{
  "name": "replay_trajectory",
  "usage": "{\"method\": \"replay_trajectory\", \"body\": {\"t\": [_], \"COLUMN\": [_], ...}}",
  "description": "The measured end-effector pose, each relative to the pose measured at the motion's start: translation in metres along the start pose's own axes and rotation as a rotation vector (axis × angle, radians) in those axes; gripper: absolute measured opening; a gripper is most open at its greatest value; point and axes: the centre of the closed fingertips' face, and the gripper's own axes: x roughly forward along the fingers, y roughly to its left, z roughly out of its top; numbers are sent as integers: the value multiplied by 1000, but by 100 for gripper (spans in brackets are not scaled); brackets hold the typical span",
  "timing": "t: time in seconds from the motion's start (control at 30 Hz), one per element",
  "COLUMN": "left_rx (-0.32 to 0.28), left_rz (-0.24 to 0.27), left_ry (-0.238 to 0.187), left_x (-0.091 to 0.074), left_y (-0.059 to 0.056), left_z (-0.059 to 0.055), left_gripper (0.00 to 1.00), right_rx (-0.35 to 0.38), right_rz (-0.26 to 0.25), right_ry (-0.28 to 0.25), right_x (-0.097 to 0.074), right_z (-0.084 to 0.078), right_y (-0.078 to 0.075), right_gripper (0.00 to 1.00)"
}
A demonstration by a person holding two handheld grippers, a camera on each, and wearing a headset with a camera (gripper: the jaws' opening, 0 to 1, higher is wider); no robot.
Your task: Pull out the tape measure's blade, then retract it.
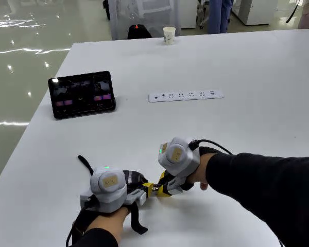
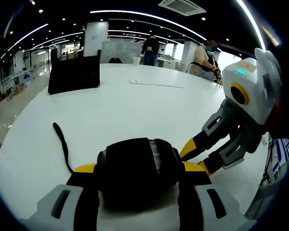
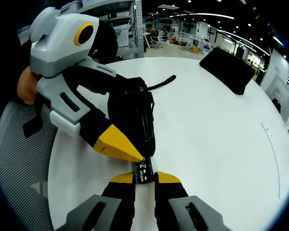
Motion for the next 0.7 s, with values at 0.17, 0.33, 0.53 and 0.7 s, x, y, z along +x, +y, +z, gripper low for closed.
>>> {"method": "replay_trajectory", "body": {"t": [0.17, 0.33, 0.53, 0.7], "left_rx": [-3, -6, -6, -7], "left_rz": [0, 0, -1, -1], "left_ry": [-1, -2, -2, -2], "left_x": [0, 0, 0, -1], "left_y": [0, 0, 0, 0], "left_z": [0, 0, 0, 0], "left_gripper": [61, 61, 61, 61], "right_rx": [0, 5, 6, 2], "right_rz": [0, -3, -4, -3], "right_ry": [-5, -10, -13, -13], "right_x": [2, 5, 7, 8], "right_z": [3, 7, 9, 10], "right_y": [0, 0, 2, 2], "right_gripper": [12, 12, 12, 12]}}
